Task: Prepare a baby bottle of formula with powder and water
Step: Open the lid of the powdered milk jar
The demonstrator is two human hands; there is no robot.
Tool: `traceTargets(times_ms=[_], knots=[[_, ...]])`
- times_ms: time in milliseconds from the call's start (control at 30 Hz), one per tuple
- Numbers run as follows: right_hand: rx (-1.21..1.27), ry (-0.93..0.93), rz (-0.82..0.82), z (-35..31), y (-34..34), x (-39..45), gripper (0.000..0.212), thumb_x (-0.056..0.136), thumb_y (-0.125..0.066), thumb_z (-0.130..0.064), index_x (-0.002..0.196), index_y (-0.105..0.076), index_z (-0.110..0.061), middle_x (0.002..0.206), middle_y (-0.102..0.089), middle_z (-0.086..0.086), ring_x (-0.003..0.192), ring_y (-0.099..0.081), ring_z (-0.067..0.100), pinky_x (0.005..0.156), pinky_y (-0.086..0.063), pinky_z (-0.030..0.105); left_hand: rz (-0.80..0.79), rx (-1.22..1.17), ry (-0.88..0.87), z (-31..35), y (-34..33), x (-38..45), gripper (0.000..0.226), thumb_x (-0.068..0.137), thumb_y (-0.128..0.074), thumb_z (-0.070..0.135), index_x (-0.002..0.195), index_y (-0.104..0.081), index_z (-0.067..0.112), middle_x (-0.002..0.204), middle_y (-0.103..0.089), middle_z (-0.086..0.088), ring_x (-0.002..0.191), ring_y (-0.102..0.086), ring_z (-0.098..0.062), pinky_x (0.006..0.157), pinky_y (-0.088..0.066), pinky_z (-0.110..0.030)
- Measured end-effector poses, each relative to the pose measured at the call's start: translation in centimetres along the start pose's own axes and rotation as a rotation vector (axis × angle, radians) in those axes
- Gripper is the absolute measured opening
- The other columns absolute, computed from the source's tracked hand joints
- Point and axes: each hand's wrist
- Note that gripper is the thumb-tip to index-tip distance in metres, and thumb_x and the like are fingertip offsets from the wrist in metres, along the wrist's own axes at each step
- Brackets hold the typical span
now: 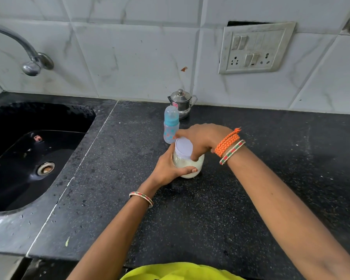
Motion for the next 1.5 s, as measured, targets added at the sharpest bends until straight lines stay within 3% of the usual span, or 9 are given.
traceTargets(times_ms=[133,367,600,800,1000,1133,1233,1367,1500], knots=[[0.119,0.126,0.034,1.1,0.5,0.1,0.081,0.071,-0.073,-0.006,0.135,-0.028,-0.029,0.114,-0.046,0.009,0.093,-0.053,0.024,0.065,-0.049,0.037,-0.025,0.019,-0.004,-0.3,0.4,0.2,0.099,0.050,-0.086,0.046,0.136,-0.038,0.035,0.128,-0.058,0.011,0.119,-0.053,-0.008,0.104,-0.044,-0.040],[0.248,-0.110,0.134,4.6,-0.5,-0.1,0.084,0.075,-0.075,-0.028,0.139,-0.022,-0.031,0.116,-0.045,0.011,0.089,-0.053,0.029,0.053,-0.042,0.029,-0.036,0.081,-0.012,0.6,-0.6,1.2,0.091,0.054,-0.084,0.043,0.123,-0.028,0.065,0.128,-0.053,0.019,0.123,-0.049,-0.006,0.106,-0.039,-0.032],[0.044,-0.261,0.350,5.2,-1.2,-0.9,0.086,0.068,-0.080,-0.042,0.134,-0.029,-0.019,0.124,-0.045,0.017,0.103,-0.058,0.038,0.073,-0.041,0.040,-0.096,0.153,-0.042,2.1,-2.0,4.3,0.106,0.065,-0.084,0.023,0.147,-0.017,0.023,0.142,-0.042,0.006,0.131,-0.038,-0.010,0.106,-0.030,-0.025],[-0.010,-0.158,0.578,-0.3,-6.4,-3.2,0.058,0.086,-0.063,-0.009,0.134,-0.031,-0.012,0.120,-0.047,0.012,0.103,-0.060,0.034,0.068,-0.043,0.039,-0.027,0.270,-0.051,-0.1,-0.5,3.0,0.104,0.075,-0.077,0.019,0.150,-0.005,0.016,0.155,-0.025,-0.005,0.142,-0.025,-0.015,0.116,-0.022,-0.031],[-0.052,-0.247,0.474,-3.9,-12.6,-2.1,0.033,0.073,-0.066,0.007,0.101,-0.056,-0.006,0.087,-0.057,0.014,0.072,-0.062,0.035,0.049,-0.056,0.046,0.162,0.239,-0.063,-0.8,1.5,0.5,0.051,0.086,-0.060,0.003,0.133,-0.044,0.014,0.121,-0.054,0.004,0.117,-0.051,-0.014,0.094,-0.050,-0.040],[0.078,-0.288,0.234,-3.8,-13.8,-1.6,0.039,0.089,-0.050,0.005,0.126,-0.042,-0.005,0.124,-0.046,0.016,0.117,-0.046,0.036,0.092,-0.042,0.066,0.200,0.218,-0.055,-1.8,1.9,-0.3,0.042,0.084,-0.056,-0.002,0.123,-0.053,0.015,0.120,-0.057,0.005,0.115,-0.052,-0.011,0.094,-0.051,-0.041],[0.035,-0.236,0.060,-3.1,-13.2,-1.9,0.062,0.085,-0.061,-0.006,0.139,-0.031,-0.007,0.138,-0.037,0.015,0.128,-0.035,0.036,0.102,-0.026,0.072,0.230,0.214,-0.052,-2.0,2.3,-0.2,0.041,0.084,-0.056,-0.002,0.121,-0.055,0.016,0.120,-0.059,0.005,0.114,-0.052,-0.009,0.094,-0.051,-0.042],[-0.025,-0.115,-0.062,-2.0,-10.1,-2.7,0.044,0.089,-0.057,-0.022,0.128,-0.046,-0.006,0.131,-0.047,0.014,0.125,-0.039,0.035,0.103,-0.031,0.059,0.260,0.181,-0.058,-1.7,2.8,0.2,0.040,0.084,-0.056,-0.002,0.120,-0.055,0.015,0.120,-0.058,0.005,0.114,-0.053,-0.011,0.093,-0.051,-0.040],[0.225,-0.064,0.327,-1.0,-5.1,-2.6,0.026,0.092,-0.051,-0.029,0.108,-0.054,-0.010,0.104,-0.059,0.008,0.100,-0.059,0.030,0.076,-0.044,0.037,0.331,0.132,-0.058,-0.7,3.8,1.0,0.042,0.084,-0.059,-0.001,0.123,-0.051,0.014,0.119,-0.056,0.005,0.116,-0.052,-0.013,0.091,-0.052,-0.034]])
Point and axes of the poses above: each hand's wrist, its own x-axis towards the middle knuckle, its own y-axis out of the back of the hand, z = x × y
